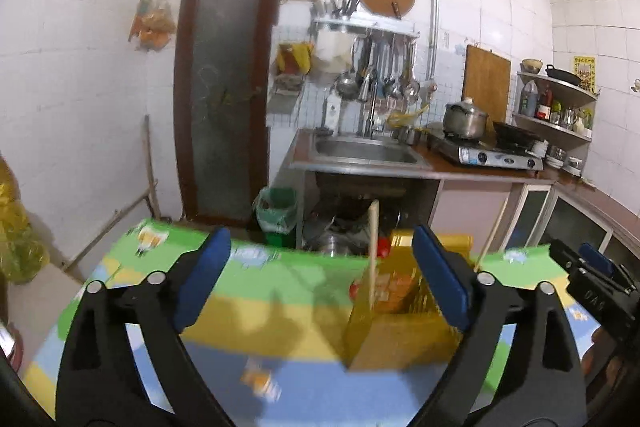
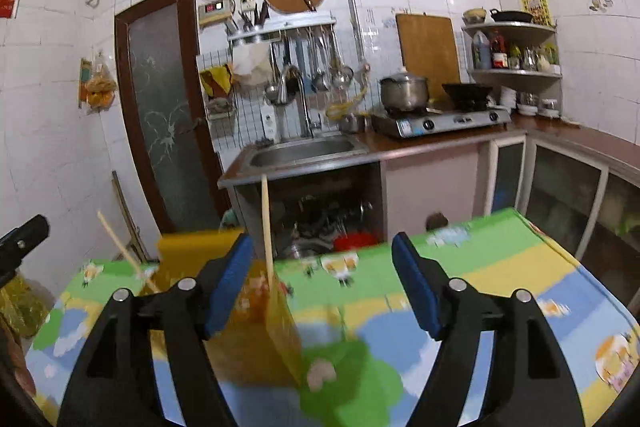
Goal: Organize utensils
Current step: 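Open both tools to drop the chopsticks into the yellow holder, then move both tools back down toward the remaining utensils on the table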
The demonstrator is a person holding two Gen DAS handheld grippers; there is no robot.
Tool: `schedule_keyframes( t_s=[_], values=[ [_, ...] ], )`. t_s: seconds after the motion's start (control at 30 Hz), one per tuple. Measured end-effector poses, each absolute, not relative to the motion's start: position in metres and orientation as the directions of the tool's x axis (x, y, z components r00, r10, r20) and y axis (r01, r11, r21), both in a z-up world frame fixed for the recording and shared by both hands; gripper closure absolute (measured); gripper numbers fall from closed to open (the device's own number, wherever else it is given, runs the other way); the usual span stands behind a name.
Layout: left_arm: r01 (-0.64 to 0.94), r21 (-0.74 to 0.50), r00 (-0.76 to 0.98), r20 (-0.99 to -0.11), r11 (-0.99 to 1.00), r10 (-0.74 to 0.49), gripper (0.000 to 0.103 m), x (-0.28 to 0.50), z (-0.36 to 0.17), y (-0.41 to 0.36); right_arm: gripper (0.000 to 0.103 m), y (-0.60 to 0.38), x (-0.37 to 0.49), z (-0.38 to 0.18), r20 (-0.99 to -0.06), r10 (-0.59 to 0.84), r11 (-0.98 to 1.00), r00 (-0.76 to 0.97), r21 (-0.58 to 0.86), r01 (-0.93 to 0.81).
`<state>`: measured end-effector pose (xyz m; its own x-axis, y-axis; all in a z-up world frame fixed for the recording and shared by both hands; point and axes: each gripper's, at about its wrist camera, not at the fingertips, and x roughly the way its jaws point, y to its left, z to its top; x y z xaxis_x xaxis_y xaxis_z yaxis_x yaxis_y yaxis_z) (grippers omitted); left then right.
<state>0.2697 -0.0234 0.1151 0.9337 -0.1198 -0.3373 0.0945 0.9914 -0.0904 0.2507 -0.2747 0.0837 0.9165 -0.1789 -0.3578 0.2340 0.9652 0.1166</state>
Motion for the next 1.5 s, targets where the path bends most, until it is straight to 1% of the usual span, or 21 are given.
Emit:
schedule_keyframes(
  t_s=[0.1,0.2,0.27,0.33,0.47,0.53,0.63,0.7,0.87,0.93,1.13,1.27,1.5],
  values=[
    [0.076,-0.126,0.908,-0.402,0.989,-0.121,0.009,0.249,0.097,-0.002,0.03,-0.271,0.224,0.073,-0.399,-0.171,0.97,0.901,0.092,0.224],
    [0.054,-0.135,0.882,-0.458,0.989,-0.111,0.008,0.233,0.074,0.014,0.024,-0.263,0.2,0.061,-0.437,-0.162,0.974,0.885,0.075,0.215],
    [0.042,-0.127,0.869,-0.485,0.991,-0.099,0.008,0.226,0.061,0.022,0.017,-0.257,0.188,0.052,-0.454,-0.178,0.972,0.873,0.057,0.228],
    [0.033,-0.119,0.847,-0.523,0.992,-0.091,0.007,0.218,0.045,0.029,0.015,-0.252,0.177,0.044,-0.46,-0.193,0.971,0.867,0.037,0.236],
    [0.03,-0.12,0.808,-0.581,0.992,-0.094,0.006,0.207,0.019,0.039,0.015,-0.237,0.165,0.023,-0.507,-0.178,0.979,0.843,-0.008,0.202],
    [0.027,-0.107,0.797,-0.598,0.994,-0.086,0.006,0.203,0.006,0.041,0.015,-0.233,0.161,0.013,-0.525,-0.181,0.979,0.831,-0.018,0.202],
    [0.039,-0.077,0.78,-0.62,0.996,-0.078,0.006,0.196,-0.012,0.04,0.015,-0.231,0.156,-0.004,-0.562,-0.164,0.979,0.81,0.005,0.202],
    [0.043,-0.068,0.772,-0.631,0.997,-0.076,0.006,0.193,-0.019,0.039,0.015,-0.23,0.155,-0.015,-0.6,-0.154,0.979,0.785,0.013,0.202],
    [0.05,-0.057,0.733,-0.676,0.997,-0.075,0.006,0.193,-0.038,0.033,0.015,-0.221,0.151,-0.032,-0.654,-0.141,0.982,0.743,0.005,0.191],
    [0.061,-0.025,0.725,-0.686,0.998,-0.062,0.006,0.194,-0.043,0.028,0.015,-0.22,0.151,-0.037,-0.668,-0.127,0.982,0.734,0.02,0.187],
    [0.089,0.009,0.687,-0.725,0.996,-0.055,0.006,0.194,-0.052,0.018,0.015,-0.215,0.15,-0.051,-0.708,-0.109,0.981,0.698,0.038,0.192],
    [0.086,0.004,0.655,-0.753,0.996,-0.053,0.007,0.195,-0.058,0.013,0.015,-0.212,0.152,-0.055,-0.728,-0.12,0.978,0.675,0.03,0.206],
    [0.083,0.033,0.645,-0.764,0.996,-0.029,0.007,0.192,-0.061,0.003,0.015,-0.204,0.156,-0.058,-0.752,-0.107,0.976,0.65,0.043,0.211]
  ],
)
